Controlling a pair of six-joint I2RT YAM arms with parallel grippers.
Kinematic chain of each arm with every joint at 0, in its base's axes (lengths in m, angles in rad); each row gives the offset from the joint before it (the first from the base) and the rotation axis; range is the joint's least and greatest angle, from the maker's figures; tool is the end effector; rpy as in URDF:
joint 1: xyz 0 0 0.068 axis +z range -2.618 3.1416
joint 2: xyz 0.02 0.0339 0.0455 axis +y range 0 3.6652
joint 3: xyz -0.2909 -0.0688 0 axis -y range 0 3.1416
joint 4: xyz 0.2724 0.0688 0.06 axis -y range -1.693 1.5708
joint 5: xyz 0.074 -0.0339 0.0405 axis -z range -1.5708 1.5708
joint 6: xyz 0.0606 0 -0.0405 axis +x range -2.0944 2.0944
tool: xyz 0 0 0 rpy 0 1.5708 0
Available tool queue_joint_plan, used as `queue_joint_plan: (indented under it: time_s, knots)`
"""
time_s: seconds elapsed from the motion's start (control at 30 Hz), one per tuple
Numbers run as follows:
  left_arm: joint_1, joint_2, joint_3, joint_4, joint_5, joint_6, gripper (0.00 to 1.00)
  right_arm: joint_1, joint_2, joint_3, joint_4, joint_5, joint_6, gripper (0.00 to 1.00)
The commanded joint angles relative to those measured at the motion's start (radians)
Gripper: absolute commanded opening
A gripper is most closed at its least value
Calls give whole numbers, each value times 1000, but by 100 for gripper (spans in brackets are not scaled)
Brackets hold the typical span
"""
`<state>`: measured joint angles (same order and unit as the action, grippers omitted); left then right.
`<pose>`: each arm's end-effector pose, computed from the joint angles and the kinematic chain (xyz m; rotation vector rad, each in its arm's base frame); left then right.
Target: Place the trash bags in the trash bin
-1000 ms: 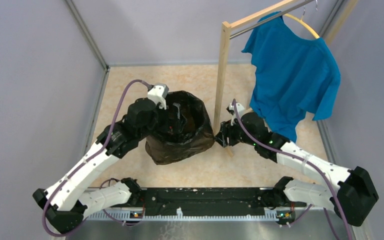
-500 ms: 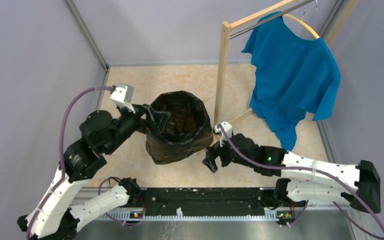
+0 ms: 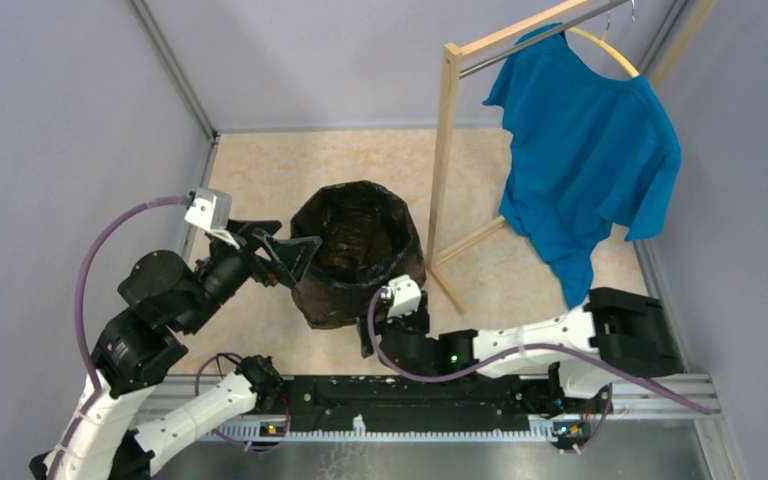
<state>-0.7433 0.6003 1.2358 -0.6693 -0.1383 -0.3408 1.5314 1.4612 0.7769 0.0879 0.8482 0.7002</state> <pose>0.0774 -0.0598 0.4833 0.2215 1.6382 -0.7248 0.0585 0.3295 0.2129 -0.3579 1.9579 0.5371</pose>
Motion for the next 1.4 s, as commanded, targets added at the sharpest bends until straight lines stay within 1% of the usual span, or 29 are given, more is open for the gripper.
queue_joint_plan:
  time_s: [0.0, 0.1, 0.17, 0.27, 0.4, 0.5, 0.57, 0.67, 0.73, 0.87, 1.0, 1.2, 1.37]
  knots:
    - [-1, -35, 14, -21, 10, 0, 99, 9, 136, 126, 82, 167, 37, 99]
    - [-1, -55, 17, -28, 14, -10, 99, 6, 218, 173, 138, 223, -38, 99]
    - [-1, -58, 19, -30, 20, -17, 99, -4, 257, 198, 192, 230, -105, 99]
    - [-1, -57, 20, -33, 31, -26, 99, -44, 297, 231, 219, 228, -125, 99]
    - [-1, -59, 14, -32, 15, -40, 99, -126, 335, 251, 257, 209, -114, 99]
    - [-1, -76, 1, -32, -12, -59, 99, -196, 366, 257, 329, 176, -133, 99]
    - [-1, -87, -10, -31, -28, -72, 99, -238, 389, 267, 388, 166, -162, 99]
    - [-1, -99, -23, -43, -49, -86, 99, -295, 434, 272, 512, 156, -248, 99]
    - [-1, -102, -23, -56, -60, -91, 99, -336, 468, 289, 555, 141, -270, 99]
    - [-1, -106, -30, -73, -69, -103, 99, -414, 542, 360, 579, 83, -301, 99]
    - [-1, -107, -60, -65, -67, -113, 99, -468, 629, 469, 577, 35, -338, 99]
    - [-1, -93, -67, -67, -77, -105, 99, -558, 734, 628, 484, 4, -273, 99]
    - [-1, -88, -68, -71, -92, -93, 99, -627, 831, 781, 407, -6, -281, 99]
